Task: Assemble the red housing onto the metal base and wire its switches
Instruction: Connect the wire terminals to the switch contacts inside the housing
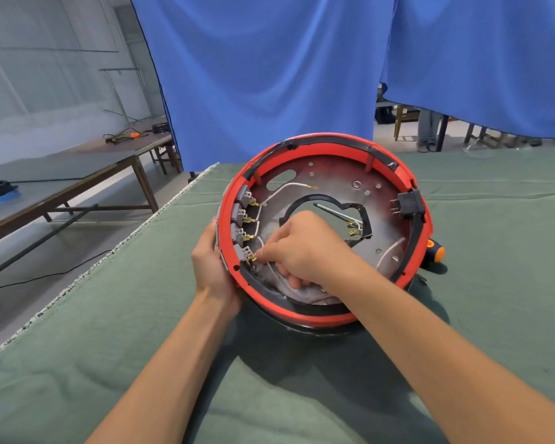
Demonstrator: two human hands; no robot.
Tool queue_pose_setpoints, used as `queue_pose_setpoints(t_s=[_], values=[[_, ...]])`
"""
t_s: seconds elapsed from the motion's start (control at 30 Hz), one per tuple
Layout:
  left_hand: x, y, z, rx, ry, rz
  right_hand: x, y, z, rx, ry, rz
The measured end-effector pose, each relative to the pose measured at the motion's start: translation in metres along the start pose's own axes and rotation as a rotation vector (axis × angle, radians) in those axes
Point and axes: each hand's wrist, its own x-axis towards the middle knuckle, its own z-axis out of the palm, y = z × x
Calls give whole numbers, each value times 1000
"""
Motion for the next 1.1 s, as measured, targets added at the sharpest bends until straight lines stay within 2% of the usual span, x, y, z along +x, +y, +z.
queue_pose_setpoints(t_s=[0.27,1.1], values=[[-2,3,3,14,6,-16,1,4,-2,20,83,-40],[-4,7,9,94,27,-35,6,7,3,81,106,7]])
